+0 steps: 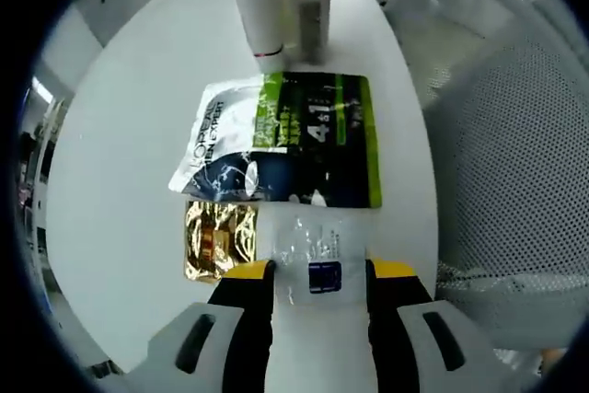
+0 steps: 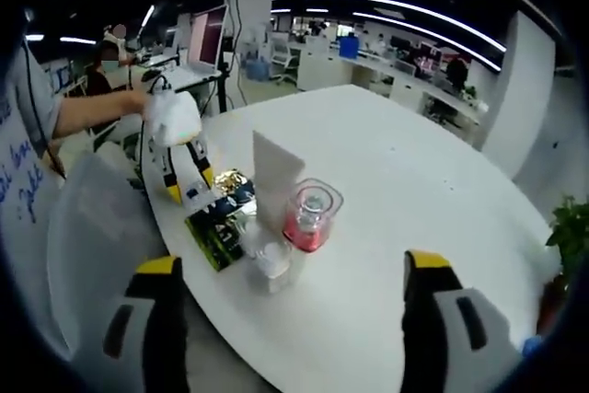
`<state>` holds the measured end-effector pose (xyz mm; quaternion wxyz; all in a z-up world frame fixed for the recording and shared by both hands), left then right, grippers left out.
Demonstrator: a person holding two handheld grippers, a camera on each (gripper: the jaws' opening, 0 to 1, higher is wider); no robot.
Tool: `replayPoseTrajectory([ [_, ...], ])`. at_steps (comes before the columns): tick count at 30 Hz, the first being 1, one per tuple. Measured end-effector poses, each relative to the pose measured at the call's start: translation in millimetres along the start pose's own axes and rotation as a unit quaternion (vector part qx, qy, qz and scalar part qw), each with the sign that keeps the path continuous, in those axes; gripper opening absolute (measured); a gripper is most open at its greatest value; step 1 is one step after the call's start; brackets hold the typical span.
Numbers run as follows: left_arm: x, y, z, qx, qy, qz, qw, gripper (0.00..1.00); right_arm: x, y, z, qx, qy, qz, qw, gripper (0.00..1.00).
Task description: Arrange the skincare products in the storage area until every visible bottle or jar stands upright without overlapping.
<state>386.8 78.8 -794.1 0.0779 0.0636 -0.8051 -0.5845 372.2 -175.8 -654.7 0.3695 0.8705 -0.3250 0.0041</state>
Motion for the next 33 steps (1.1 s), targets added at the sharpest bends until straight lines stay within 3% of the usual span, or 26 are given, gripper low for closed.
replayPoseTrajectory([
  [23,3.3,-2.5,-9.3,0.014,-0.023,0.002,0.9996,0.37,-2.9,-1.0,1.9,-0.003,0.004,-0.007,1.0,1.0],
  [33,2.3,-1.3,-10.4,0.023,-0.032,-0.018,0.999,0.41,-4.2,-0.6,2.0,-0.004,0.007,-0.007,0.9999,1.0],
])
Point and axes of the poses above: the point that each gripper's makers call its tool centre point, and the gripper's own axes: y roughly backward along the fingers, x roughly to its right, z roughly out of its underside, the point moved 4 cm from there along y, roughly backward along the fingers, and after that the axes turned 9 degrees about y, right-handed, at the moved point
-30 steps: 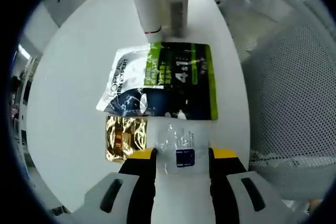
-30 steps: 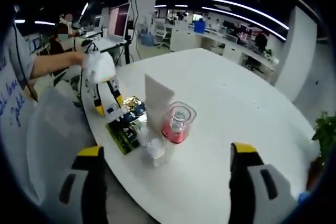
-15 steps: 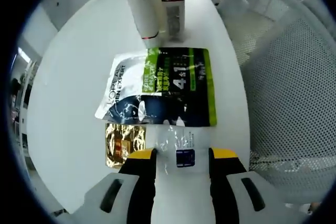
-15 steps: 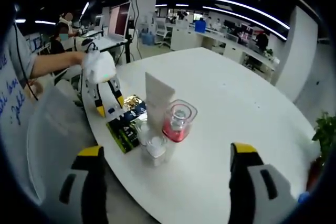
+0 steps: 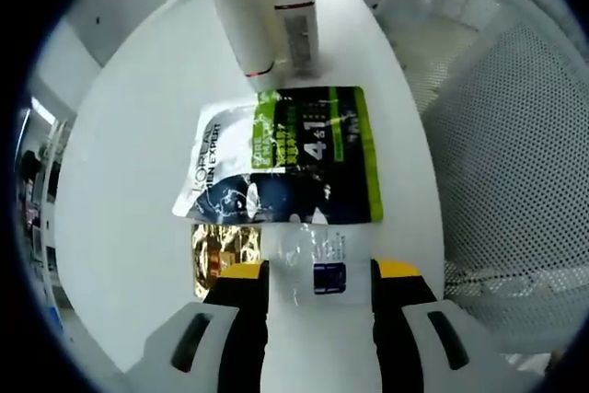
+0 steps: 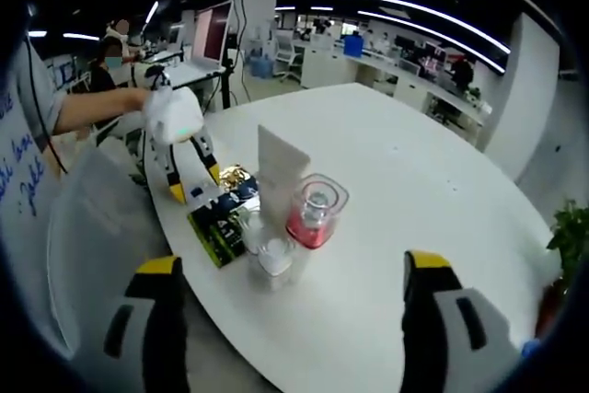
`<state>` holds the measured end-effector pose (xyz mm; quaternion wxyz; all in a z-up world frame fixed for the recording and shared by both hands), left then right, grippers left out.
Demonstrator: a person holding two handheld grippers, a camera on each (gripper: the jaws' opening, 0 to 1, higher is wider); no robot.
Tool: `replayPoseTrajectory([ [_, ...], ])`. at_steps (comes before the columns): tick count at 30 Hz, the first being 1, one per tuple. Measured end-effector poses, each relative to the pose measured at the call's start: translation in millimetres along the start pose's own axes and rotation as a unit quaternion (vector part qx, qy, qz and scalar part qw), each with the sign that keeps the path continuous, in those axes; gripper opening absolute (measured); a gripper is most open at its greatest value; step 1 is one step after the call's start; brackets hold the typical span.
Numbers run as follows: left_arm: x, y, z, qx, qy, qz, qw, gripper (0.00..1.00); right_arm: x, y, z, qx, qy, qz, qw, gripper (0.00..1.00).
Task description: Arrange the skincare products in the storage area until every visible bottle or jar stands upright without overlapping.
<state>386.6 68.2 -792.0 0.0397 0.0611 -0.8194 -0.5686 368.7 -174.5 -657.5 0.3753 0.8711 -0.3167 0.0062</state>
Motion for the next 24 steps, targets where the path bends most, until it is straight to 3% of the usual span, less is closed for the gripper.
replayPoseTrajectory([
  [14,-2.4,9,-4.0,0.023,0.013,-0.013,0.9996,0.44,0,0,0.4,-0.001,0.001,-0.001,1.0,1.0],
  [24,-7.0,28,-13.0,0.075,0.066,-0.023,0.9947,0.46,0,-2,2.3,0.0,-0.002,-0.003,1.0,1.0],
])
Point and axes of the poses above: the point that each gripper's makers call its tool centre point, and the gripper's own axes: y roughly backward along the fingers, x roughly to its right, z roughly out of its underside, the point moved 4 cm from there along y, roughly backward along the fingers, and after that the axes turned 9 degrees about y, right-handed, at the moved point
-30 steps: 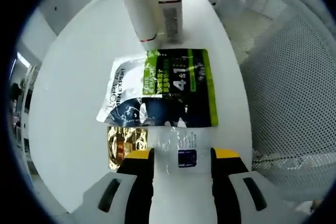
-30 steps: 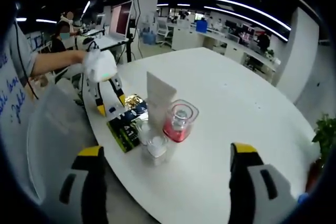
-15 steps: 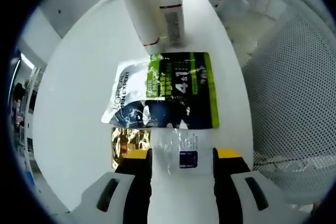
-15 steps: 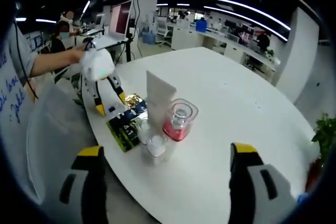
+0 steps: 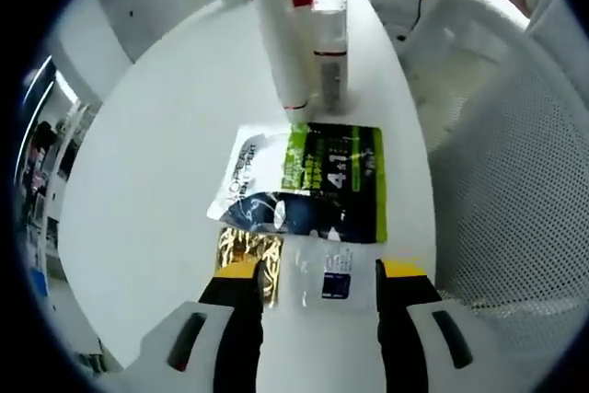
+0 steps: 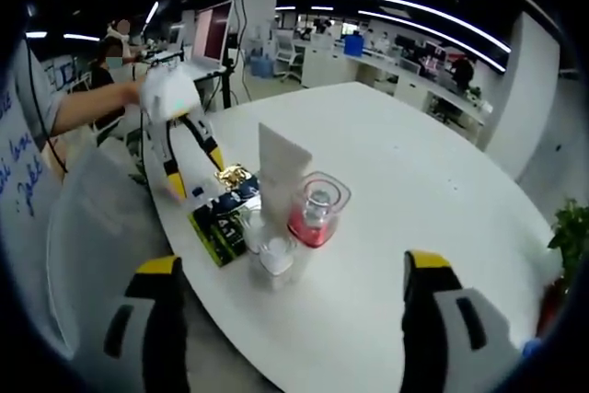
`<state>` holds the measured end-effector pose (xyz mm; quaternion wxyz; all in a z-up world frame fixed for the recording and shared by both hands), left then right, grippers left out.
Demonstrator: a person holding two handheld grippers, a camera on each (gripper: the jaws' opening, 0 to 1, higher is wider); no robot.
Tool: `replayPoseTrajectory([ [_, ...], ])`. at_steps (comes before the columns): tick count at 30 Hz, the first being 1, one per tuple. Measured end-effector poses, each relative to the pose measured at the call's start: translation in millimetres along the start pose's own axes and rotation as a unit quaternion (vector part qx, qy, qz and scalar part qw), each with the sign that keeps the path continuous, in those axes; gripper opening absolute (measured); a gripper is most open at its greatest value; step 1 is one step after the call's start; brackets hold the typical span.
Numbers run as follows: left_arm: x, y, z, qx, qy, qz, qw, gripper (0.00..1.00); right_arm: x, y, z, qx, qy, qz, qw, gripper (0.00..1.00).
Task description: Arrange the skincare products in the storage area until every visible bottle or jar stands upright without overlapping.
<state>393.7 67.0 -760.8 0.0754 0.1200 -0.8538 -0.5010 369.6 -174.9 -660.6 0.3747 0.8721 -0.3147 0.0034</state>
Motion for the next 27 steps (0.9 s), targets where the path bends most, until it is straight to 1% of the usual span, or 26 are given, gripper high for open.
replayPoseTrajectory([
  [5,-0.5,10,-9.7,0.036,0.023,-0.016,0.999,0.49,1,0,0.6,0.002,0.0,0.0,1.0,1.0],
  [7,-0.6,13,-12.5,0.044,0.029,-0.021,0.9984,0.51,1,0,0.8,0.002,0.0,-0.001,1.0,1.0],
  [10,-4.6,19,-17.2,0.062,0.054,-0.042,0.9957,0.56,1,0,1.7,0.003,-0.001,-0.003,1.0,1.0],
  [15,-7.2,28,-20.6,0.082,0.067,-0.06,0.9926,0.58,1,0,3.6,0.003,-0.002,-0.003,1.0,1.0],
  [18,-7.3,34,-23.4,0.099,0.075,-0.074,0.9896,0.6,0,1,3.3,0.006,-0.003,-0.003,1.0,1.0],
  [23,-5.7,41,-25.0,0.121,0.096,-0.084,0.9844,0.66,-1,3,2.5,0.011,-0.002,-0.004,0.9999,1.0],
  [27,-5.0,47,-27.2,0.136,0.109,-0.097,0.9798,0.67,-1,4,3.7,0.012,-0.003,-0.004,0.9999,1.0],
])
Point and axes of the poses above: the point that each gripper's makers call its tool centre point, and the gripper's own axes: y roughly backward along the fingers, x roughly to its right, z roughly out of its underside, the point moved 4 cm from there along y, roughly backward along the fingers, and after that the axes turned 9 degrees about y, right-handed, at the moved point
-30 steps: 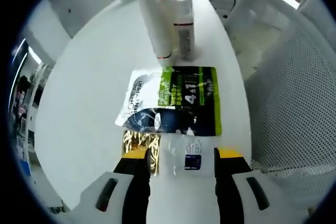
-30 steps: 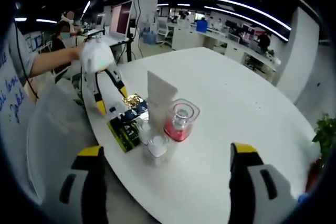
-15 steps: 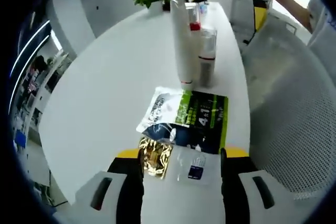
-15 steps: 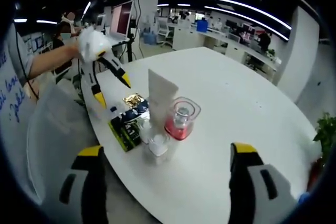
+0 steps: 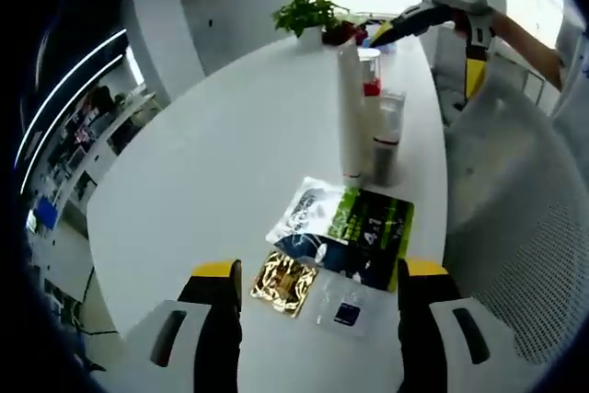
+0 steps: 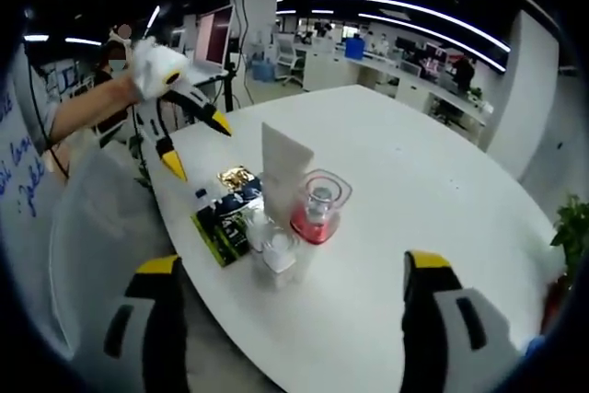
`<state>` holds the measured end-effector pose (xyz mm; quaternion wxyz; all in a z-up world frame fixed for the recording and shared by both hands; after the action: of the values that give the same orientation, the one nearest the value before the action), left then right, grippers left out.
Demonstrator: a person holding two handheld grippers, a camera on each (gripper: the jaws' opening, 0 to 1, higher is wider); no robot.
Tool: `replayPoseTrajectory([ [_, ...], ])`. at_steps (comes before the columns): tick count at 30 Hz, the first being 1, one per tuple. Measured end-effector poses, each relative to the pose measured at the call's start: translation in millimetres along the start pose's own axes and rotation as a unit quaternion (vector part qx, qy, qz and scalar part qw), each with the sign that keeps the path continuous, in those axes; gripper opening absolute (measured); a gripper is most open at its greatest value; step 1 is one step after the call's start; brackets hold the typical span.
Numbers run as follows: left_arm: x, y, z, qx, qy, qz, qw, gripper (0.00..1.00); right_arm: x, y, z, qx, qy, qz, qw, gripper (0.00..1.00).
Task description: Arrange the skincare products in the storage area until every visible bottle or jar stands upright without overlapping.
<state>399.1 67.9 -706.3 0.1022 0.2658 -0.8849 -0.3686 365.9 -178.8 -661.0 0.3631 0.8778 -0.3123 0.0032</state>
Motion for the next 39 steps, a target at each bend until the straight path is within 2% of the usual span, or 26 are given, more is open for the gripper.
replayPoseTrajectory([
  [6,4.8,7,-6.5,0.031,0.016,-0.007,0.9994,0.7,-1,3,2.5,0.006,-0.004,0.001,1.0,1.0],
  [13,5.5,13,-9.5,0.046,0.03,-0.024,0.9982,0.74,-1,6,4.4,0.011,-0.01,0.007,0.9999,1.0],
  [20,16.6,16,-8.9,0.054,0.032,-0.022,0.9978,0.79,-5,7,8.3,0.009,-0.012,0.008,0.9999,1.0],
  [24,17.9,20,-8.5,0.061,0.042,-0.028,0.9968,0.86,-6,8,9.5,0.009,-0.014,0.009,0.9998,1.0],
  [30,18.2,28,-5.1,0.075,0.059,-0.037,0.9948,0.88,-7,9,11.7,0.006,-0.014,0.014,0.9998,1.0],
  [39,19.1,34,1.3,0.076,0.066,-0.055,0.9934,0.93,-10,6,15.7,0.001,-0.018,0.017,0.9997,1.0],
])
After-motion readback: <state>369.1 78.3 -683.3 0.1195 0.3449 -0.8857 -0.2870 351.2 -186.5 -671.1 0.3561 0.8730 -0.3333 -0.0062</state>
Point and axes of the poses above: the point that each gripper's makers call its tool centre point, and the gripper's own axes: y roughly backward along the fingers, x roughly to its right, z roughly out of its underside, the point moved 4 cm from there along y, roughly backward along the fingers, and after that the axes turned 9 degrees about y, right-handed, at the moved point
